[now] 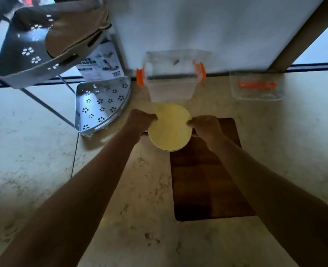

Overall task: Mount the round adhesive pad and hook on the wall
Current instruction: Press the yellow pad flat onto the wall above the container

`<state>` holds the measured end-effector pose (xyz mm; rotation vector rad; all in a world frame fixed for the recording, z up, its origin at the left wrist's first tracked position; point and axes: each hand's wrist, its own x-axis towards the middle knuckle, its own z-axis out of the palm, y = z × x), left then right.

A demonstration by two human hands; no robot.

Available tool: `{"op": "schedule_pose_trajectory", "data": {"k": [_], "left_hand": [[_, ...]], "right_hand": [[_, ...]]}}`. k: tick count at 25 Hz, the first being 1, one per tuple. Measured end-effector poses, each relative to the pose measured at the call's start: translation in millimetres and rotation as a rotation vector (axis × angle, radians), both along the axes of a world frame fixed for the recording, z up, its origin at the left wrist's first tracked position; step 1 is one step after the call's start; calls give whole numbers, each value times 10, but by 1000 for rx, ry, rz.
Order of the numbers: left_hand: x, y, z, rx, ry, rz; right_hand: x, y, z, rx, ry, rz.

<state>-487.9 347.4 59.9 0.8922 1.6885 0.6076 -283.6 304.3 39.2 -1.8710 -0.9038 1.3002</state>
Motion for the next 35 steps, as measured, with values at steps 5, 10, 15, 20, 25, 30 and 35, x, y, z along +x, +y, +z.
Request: {"op": "schedule_pose_trajectory", "data": {"k": [5,10,15,20,25,30,35], "left_hand": [[265,786,403,125,-76,6],[343,1447,650,256,-56,-50],[252,1858,568,466,249,-205],[136,2098,319,617,529,-313],[162,2205,104,667,696,-435],[186,2285,-22,668,771,-479],[190,2367,-136,610,802,-479]], "right_hand": [[335,746,338,223,-95,-19],[513,1464,625,411,-229,37],[570,2011,719,551,-463,150],[580,2314,478,643,-617,330],[590,2481,195,582,-797,384],[617,2548,44,550,-866,371],[626,2598,-18,521,-905,389]]}}
